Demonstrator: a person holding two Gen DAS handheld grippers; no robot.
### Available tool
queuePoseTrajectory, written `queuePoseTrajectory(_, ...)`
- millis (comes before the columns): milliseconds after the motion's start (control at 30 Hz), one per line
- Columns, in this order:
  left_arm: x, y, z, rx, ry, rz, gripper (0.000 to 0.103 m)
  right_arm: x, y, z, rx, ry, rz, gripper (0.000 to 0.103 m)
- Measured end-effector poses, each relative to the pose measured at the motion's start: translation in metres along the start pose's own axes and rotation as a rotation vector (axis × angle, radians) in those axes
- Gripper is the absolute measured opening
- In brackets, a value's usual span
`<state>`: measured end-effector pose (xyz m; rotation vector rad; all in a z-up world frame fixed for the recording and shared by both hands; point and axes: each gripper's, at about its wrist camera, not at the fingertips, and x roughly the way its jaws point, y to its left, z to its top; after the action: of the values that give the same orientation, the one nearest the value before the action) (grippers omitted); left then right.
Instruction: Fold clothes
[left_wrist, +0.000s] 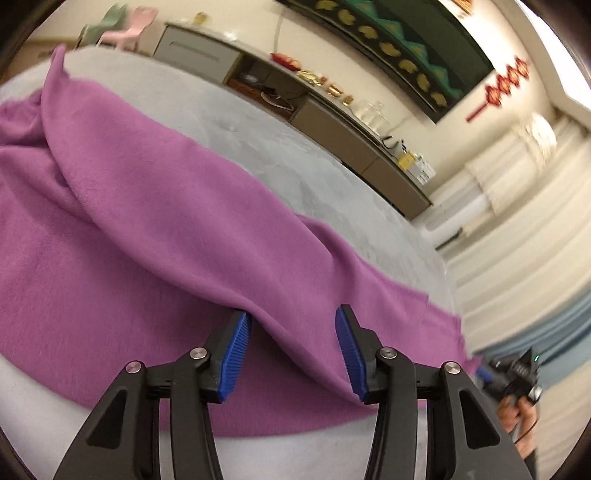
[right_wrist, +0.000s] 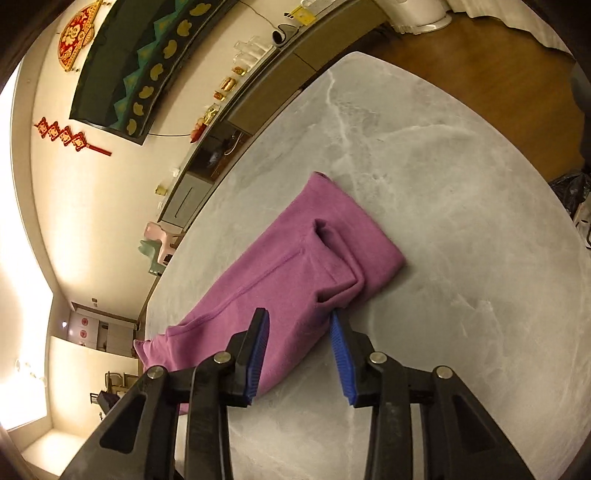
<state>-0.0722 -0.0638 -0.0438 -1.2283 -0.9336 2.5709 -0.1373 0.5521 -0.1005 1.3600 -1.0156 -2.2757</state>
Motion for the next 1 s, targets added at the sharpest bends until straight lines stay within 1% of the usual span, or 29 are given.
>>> queuePoseTrajectory(33, 0.002, 0.007, 0.003, -0.029, 0.012, -0.002, 0.048, 0.002, 0.003, 0.000, -0.010, 0.003, -0.017, 0.022)
queuePoseTrajectory(67, 0.005, 0.016, 0.007, -0.074, 0.031, -0.016, 0.048, 0.007, 0.006, 0.000, -0.019, 0.007, -0.040, 0.010)
queuePoseTrajectory(100, 0.007, 0.025, 0.010, -0.121, 0.045, -0.036, 0.048, 0.011, 0.009, 0.000, -0.028, 0.011, -0.064, 0.010)
queuePoseTrajectory(167, 0.009, 0.038, 0.012, -0.179, 0.059, -0.059, 0.048, 0.014, 0.016, 0.002, -0.039, 0.014, -0.097, 0.009)
queuePoseTrajectory(267, 0.005, 0.047, 0.014, -0.201, 0.057, -0.065, 0.048, 0.012, 0.025, 0.003, -0.027, 0.002, -0.107, 0.009)
queuePoseTrajectory(300, 0.003, 0.049, 0.013, -0.200, 0.057, -0.064, 0.051, 0.012, 0.025, 0.002, -0.015, -0.005, -0.110, 0.009)
queuePoseTrajectory(333, 0.001, 0.049, 0.012, -0.197, 0.059, -0.067, 0.052, 0.011, 0.025, 0.000, -0.003, -0.013, -0.114, 0.010)
queuePoseTrajectory(400, 0.001, 0.047, 0.010, -0.184, 0.068, -0.078, 0.053, 0.009, 0.022, -0.006, 0.021, -0.029, -0.123, 0.022)
queuePoseTrajectory(433, 0.000, 0.045, 0.007, -0.170, 0.073, -0.080, 0.054, 0.010, 0.020, -0.008, 0.031, -0.031, -0.127, 0.037)
queuePoseTrajectory(467, 0.000, 0.041, 0.005, -0.156, 0.080, -0.084, 0.054, 0.010, 0.017, -0.011, 0.044, -0.029, -0.129, 0.046)
queuePoseTrajectory(600, 0.007, 0.023, -0.004, -0.087, 0.118, -0.086, 0.056, 0.020, 0.014, -0.006, 0.071, -0.030, -0.142, 0.047)
queuePoseTrajectory(667, 0.015, 0.015, -0.007, -0.057, 0.131, -0.062, 0.056, 0.022, 0.015, -0.005, 0.068, -0.030, -0.147, 0.047)
queuePoseTrajectory(700, 0.020, 0.013, -0.005, -0.051, 0.132, -0.037, 0.053, 0.024, 0.016, -0.003, 0.066, -0.029, -0.153, 0.047)
queuePoseTrajectory(733, 0.027, 0.012, -0.003, -0.047, 0.129, -0.003, 0.046, 0.030, 0.018, -0.001, 0.059, -0.021, -0.171, 0.046)
queuePoseTrajectory(767, 0.031, 0.011, 0.001, -0.045, 0.119, 0.020, 0.010, 0.038, 0.020, 0.002, 0.034, -0.002, -0.210, 0.023)
queuePoseTrajectory(800, 0.034, 0.010, 0.008, -0.041, 0.109, 0.026, 0.004, 0.046, 0.024, 0.006, 0.005, 0.017, -0.253, 0.006)
queuePoseTrajectory(833, 0.031, 0.007, 0.015, -0.041, 0.083, 0.019, 0.004, 0.052, 0.029, 0.014, -0.022, 0.026, -0.282, 0.005)
queuePoseTrajectory(867, 0.019, 0.003, 0.024, -0.046, 0.031, -0.010, 0.004, 0.052, 0.038, 0.023, -0.051, 0.018, -0.293, 0.005)
queuePoseTrajectory(900, 0.005, -0.002, 0.031, -0.046, -0.019, -0.037, 0.003, 0.046, 0.051, 0.032, -0.089, -0.011, -0.282, 0.005)
queuePoseTrajectory(967, -0.030, -0.013, 0.038, -0.026, -0.105, -0.086, 0.003, 0.026, 0.083, 0.047, -0.175, -0.080, -0.231, 0.005)
queuePoseTrajectory(1000, -0.045, -0.018, 0.036, -0.011, -0.128, -0.104, 0.003, 0.015, 0.093, 0.049, -0.202, -0.103, -0.197, 0.005)
